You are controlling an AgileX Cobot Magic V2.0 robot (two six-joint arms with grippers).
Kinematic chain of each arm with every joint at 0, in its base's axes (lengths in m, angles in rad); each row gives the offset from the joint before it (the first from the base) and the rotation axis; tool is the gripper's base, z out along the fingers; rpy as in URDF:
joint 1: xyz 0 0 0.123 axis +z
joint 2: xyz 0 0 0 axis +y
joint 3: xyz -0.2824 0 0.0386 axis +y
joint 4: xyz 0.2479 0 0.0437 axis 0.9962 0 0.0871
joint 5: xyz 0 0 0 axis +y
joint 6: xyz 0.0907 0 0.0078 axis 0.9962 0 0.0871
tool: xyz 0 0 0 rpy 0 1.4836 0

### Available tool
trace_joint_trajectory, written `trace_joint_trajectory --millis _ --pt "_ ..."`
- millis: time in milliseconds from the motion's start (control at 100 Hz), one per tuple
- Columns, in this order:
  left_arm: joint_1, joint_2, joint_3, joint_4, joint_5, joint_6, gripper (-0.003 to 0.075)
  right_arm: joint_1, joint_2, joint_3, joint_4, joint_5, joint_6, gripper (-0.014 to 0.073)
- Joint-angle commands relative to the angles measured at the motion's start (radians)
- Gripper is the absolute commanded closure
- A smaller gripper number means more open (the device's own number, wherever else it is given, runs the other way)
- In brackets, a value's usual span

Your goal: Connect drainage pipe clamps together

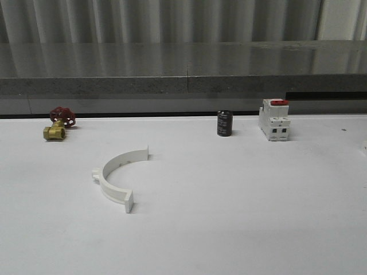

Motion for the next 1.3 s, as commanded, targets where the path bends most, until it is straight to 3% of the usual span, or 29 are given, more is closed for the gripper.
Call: trace_joint_trajectory --millis 0,430,520,690,810,990,1140,1290 --pt "0.000 0.005 -0.026 -0.012 -0.082 0.004 0.0741 -0.004 -0.012 -0.034 0.000 -0.049 -0.019 0.0146" --pt "0.000 0.005 -0.026 -0.012 -0.082 0.004 0.0741 -0.004 0.071 -0.036 0.000 -0.083 -0.029 0.0159" --pt "0.000 0.005 -0.026 -0.012 -0.082 0.004 0.0741 -0.004 0.071 -0.036 0.000 -0.083 -0.029 0.0246" --pt "0.000 0.005 -0.026 -0.012 -0.082 0.004 0.0741 -0.004 0.071 -0.036 0.000 -0.075 -0.029 0.0487" --pt "0.000 0.005 -0.026 -0.012 -0.082 0.004 0.0741 -0.004 0.071 -0.036 0.000 -0.076 -0.029 0.0577" --pt "0.000 0.005 -0.026 -0.014 -0.082 0.004 0.0741 -0.005 0.067 -0.036 0.011 -0.057 -0.029 0.0589" --pt "0.000 0.005 -0.026 -0.016 -0.082 0.004 0.0741 0.011 0.016 -0.037 0.143 -0.036 0.021 0.0589" --pt "0.000 0.005 -0.026 -0.016 -0.082 0.004 0.0741 0.134 -0.089 -0.037 0.165 -0.007 0.130 0.0589"
